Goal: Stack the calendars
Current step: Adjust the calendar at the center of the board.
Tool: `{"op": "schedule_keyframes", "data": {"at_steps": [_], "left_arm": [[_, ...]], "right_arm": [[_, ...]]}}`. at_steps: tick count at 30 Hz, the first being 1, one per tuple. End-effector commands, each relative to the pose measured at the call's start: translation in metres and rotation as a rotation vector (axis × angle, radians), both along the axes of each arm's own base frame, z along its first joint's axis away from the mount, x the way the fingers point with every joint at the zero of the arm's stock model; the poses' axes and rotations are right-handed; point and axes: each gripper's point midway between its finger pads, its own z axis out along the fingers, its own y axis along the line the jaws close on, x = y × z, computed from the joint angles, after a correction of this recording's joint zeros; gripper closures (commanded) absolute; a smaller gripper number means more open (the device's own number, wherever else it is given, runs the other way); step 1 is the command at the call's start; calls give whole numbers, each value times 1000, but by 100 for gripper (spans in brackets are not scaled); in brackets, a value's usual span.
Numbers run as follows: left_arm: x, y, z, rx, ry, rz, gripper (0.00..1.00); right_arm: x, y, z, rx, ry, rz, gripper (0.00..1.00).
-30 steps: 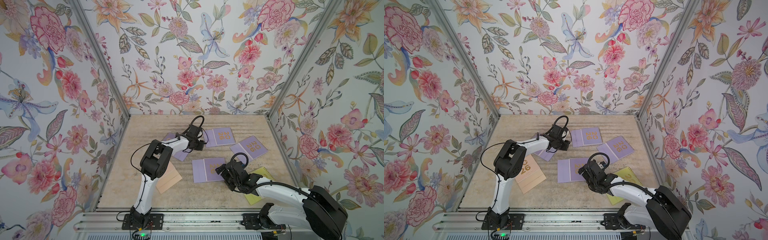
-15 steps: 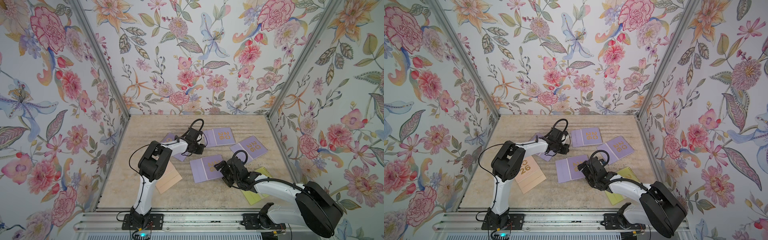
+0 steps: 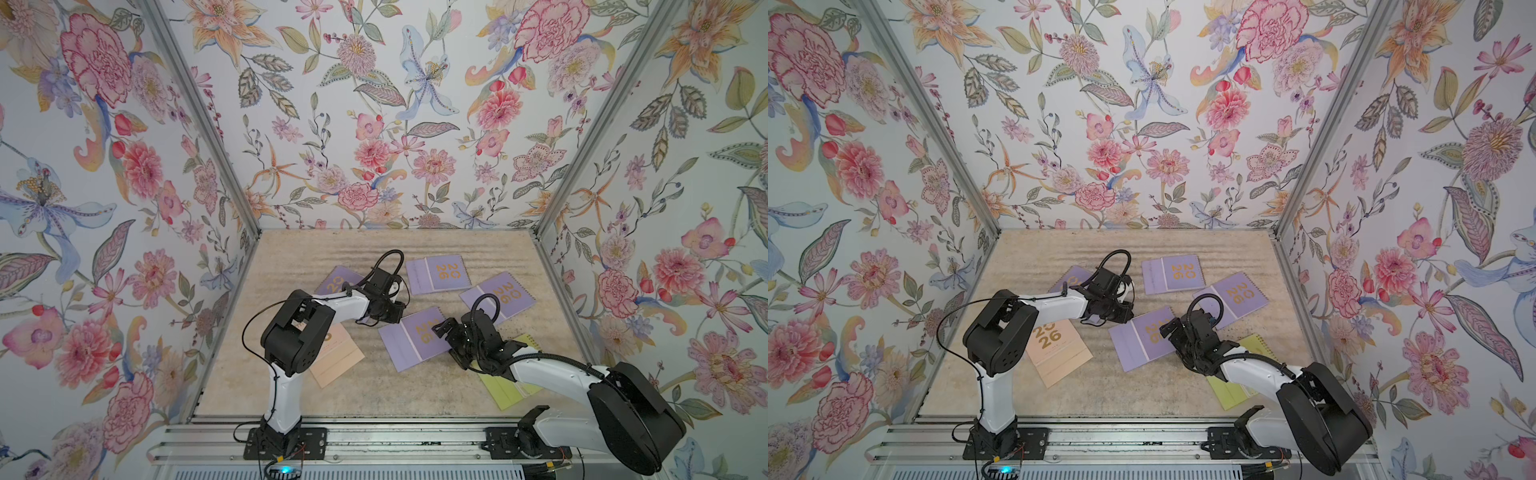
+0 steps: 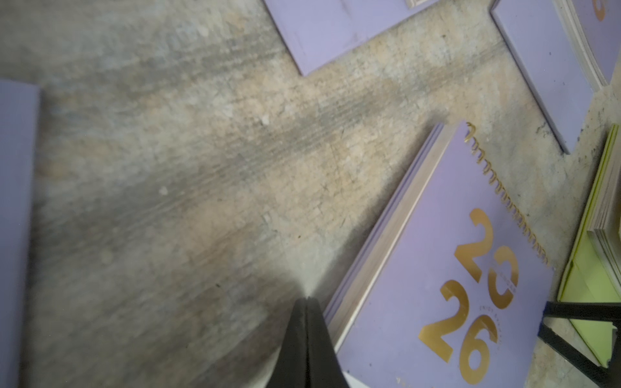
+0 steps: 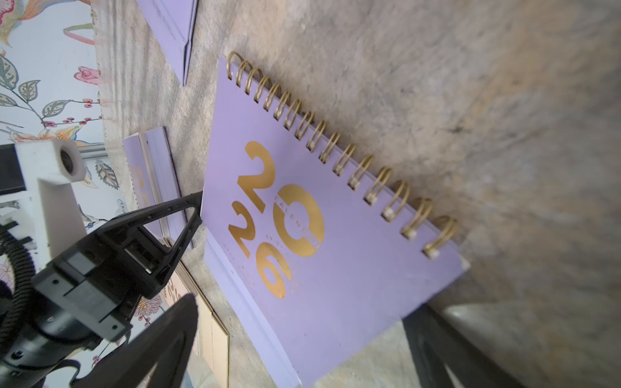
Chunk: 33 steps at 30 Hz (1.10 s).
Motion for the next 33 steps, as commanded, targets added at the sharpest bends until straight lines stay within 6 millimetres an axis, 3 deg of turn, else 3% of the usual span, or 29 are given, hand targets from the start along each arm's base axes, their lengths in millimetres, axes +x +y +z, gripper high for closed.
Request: {"op": "schedule_keyframes", "data": {"at_steps": [1,13,23,29,33], "left_arm": [[-54,17,-36,97,172,-11,100],[-91,23,-29,72,191,11,100],[-100,43,-23,109,172,81,100],[-102,44,-18,94,172,100,100],[-99,48,-15,103,157,122,100]], "right_arm": [[-16,-19,-34,-123,98,41,1],[4,16,-36,-127,102,248,1],[17,43,-38,-89,119,364,1],[17,47,-41,-81,129,387,1],[20,37,-41,-122,143,370,1]]}}
